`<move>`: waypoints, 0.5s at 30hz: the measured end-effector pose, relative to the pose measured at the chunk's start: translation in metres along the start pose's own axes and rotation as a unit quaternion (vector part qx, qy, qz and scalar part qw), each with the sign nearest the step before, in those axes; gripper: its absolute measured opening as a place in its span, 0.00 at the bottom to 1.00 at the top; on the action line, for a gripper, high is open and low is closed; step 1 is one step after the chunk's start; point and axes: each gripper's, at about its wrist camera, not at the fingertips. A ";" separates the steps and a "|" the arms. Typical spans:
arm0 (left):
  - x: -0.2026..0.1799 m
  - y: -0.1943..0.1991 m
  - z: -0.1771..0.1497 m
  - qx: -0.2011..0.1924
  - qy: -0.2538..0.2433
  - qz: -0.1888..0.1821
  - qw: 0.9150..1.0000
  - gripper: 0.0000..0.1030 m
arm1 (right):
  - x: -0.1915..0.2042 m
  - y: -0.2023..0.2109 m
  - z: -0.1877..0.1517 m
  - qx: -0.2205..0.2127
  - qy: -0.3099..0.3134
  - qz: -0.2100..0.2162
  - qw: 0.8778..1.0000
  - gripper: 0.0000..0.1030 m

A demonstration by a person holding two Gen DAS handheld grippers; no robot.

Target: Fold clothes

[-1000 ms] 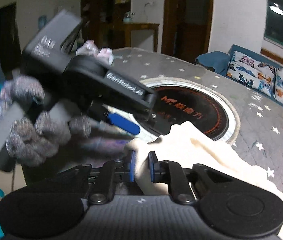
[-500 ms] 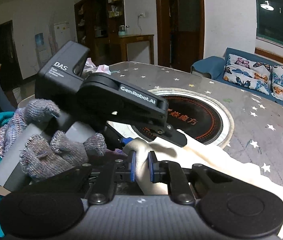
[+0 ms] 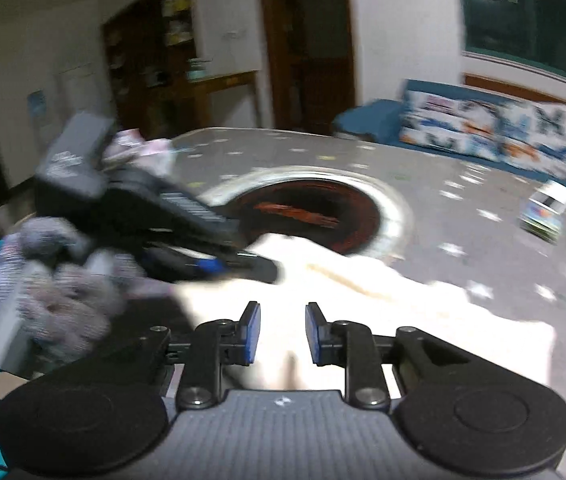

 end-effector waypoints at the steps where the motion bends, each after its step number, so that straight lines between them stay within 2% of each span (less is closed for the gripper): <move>1: 0.000 0.000 0.000 -0.001 -0.001 0.002 1.000 0.21 | -0.011 0.003 -0.003 0.000 -0.011 -0.018 1.000 0.22; 5: -0.001 -0.001 0.000 -0.004 -0.008 0.007 1.000 0.21 | -0.055 0.011 -0.014 0.005 -0.058 -0.089 0.994 0.22; 7: -0.002 -0.001 0.000 -0.005 -0.014 0.009 1.000 0.21 | -0.080 0.017 -0.024 0.007 -0.092 -0.124 0.988 0.23; 10: -0.004 -0.002 -0.001 -0.008 -0.025 0.015 1.000 0.21 | -0.109 0.018 -0.035 0.005 -0.137 -0.145 0.980 0.25; 15: -0.005 -0.004 -0.001 -0.007 -0.031 0.025 0.999 0.21 | -0.137 0.014 -0.046 -0.010 -0.192 -0.152 0.969 0.30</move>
Point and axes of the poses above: each gripper's, at about its wrist camera, not at the fingertips, and y roughly against the way its jaws point, x to its left, z to its top, and after that the axes turned 4 degrees about z, right-handed
